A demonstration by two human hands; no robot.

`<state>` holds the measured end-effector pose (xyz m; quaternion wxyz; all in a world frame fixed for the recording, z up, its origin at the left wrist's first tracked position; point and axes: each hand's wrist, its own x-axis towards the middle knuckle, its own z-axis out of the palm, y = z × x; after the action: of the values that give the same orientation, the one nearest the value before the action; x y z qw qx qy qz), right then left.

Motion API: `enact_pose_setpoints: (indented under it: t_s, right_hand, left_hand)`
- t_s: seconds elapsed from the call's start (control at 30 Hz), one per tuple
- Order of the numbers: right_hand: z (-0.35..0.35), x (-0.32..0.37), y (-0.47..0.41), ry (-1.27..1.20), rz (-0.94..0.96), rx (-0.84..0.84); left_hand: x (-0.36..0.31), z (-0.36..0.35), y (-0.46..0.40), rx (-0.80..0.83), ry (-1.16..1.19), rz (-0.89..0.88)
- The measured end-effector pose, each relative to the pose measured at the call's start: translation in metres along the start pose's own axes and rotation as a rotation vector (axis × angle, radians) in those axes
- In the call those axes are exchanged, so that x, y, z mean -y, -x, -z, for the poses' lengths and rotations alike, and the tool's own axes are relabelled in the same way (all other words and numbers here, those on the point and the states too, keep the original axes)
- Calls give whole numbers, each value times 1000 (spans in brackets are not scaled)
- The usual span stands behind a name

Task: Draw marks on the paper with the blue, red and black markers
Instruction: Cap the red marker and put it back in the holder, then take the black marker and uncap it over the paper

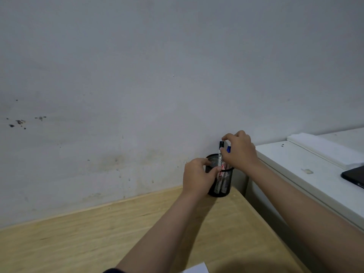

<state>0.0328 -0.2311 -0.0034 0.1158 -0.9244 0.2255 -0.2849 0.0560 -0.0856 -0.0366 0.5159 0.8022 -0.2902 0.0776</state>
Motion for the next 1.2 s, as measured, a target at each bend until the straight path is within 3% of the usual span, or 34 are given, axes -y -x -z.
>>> enact_pose_setpoints:
  t_s: [0.17, 0.3, 0.4, 0.53, 0.67, 0.77, 0.9, 1.0, 1.07, 1.2]
  right_hand:
    - [3, 4, 7, -1, 104, -137]
    - [16, 13, 17, -221, 134, -111]
    - [31, 22, 29, -266, 225, -215]
    - [60, 43, 51, -301, 400, -367]
    - [81, 58, 86, -360, 547, -385]
    - [86, 68, 115, -437, 595, -376]
    - [87, 83, 152, -535, 617, -310]
    - [88, 97, 181, -679, 524, -282]
    - [86, 111, 197, -834, 320, -219]
    - [77, 147, 218, -1146, -65, 60]
  left_hand:
    - [-2, 2, 2, 14, -12, -7]
    - [-6, 6, 1, 96, -25, 31]
    - [-12, 15, 2, 138, 42, 123]
    - [-38, 42, 7, 173, 398, 326]
    - [-61, 78, 20, 313, 846, 600]
    - [-66, 104, 41, 350, 932, 663]
    - [-65, 136, 75, 273, 969, 672]
    - [-57, 161, 102, 195, 896, 609]
    - [-51, 178, 123, 161, 798, 542]
    - [-38, 206, 169, 188, 634, 419]
